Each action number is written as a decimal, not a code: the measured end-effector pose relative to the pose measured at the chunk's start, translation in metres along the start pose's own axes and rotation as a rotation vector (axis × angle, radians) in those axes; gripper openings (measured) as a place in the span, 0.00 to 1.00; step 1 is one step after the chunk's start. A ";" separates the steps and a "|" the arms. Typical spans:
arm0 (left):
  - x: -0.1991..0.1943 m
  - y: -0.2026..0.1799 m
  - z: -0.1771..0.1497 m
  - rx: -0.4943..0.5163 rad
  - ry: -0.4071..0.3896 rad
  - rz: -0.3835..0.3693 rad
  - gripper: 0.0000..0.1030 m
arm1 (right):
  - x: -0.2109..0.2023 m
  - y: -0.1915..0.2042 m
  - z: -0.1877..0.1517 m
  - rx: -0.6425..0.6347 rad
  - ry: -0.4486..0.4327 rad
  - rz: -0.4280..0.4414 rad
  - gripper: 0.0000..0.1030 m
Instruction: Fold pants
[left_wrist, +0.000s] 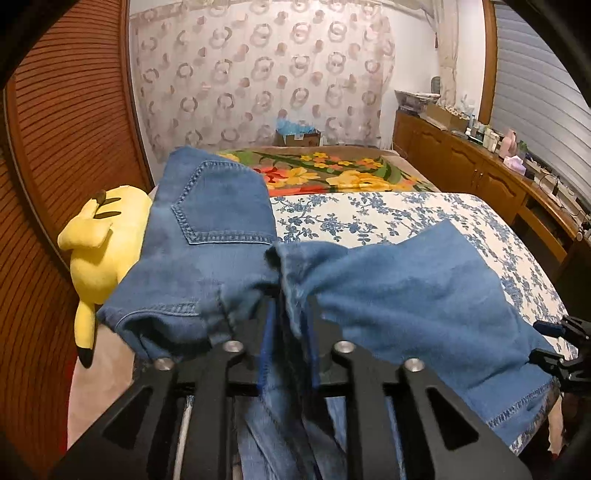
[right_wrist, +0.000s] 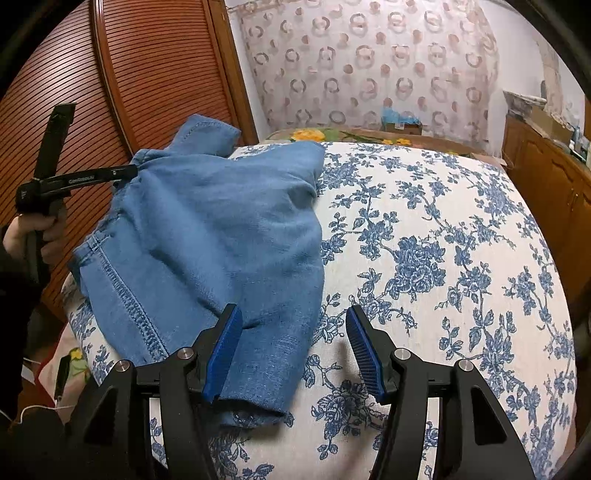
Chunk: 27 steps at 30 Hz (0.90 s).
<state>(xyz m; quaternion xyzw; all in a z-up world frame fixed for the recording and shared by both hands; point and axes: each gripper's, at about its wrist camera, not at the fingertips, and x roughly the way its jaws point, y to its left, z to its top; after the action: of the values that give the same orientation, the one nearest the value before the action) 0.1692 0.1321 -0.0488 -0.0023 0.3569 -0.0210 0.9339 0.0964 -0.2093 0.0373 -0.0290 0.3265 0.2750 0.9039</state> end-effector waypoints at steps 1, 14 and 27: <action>-0.004 -0.001 -0.002 0.002 -0.005 -0.001 0.39 | -0.001 0.001 0.001 -0.002 -0.004 0.000 0.59; -0.019 -0.035 -0.050 0.060 0.019 -0.047 0.55 | 0.006 0.003 0.006 0.000 0.003 0.031 0.59; -0.006 -0.024 -0.062 0.003 0.044 -0.049 0.55 | 0.071 -0.023 0.092 0.014 0.060 0.107 0.59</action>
<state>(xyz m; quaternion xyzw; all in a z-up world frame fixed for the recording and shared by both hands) 0.1229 0.1085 -0.0906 -0.0092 0.3770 -0.0444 0.9251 0.2061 -0.1730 0.0630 -0.0132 0.3565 0.3198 0.8778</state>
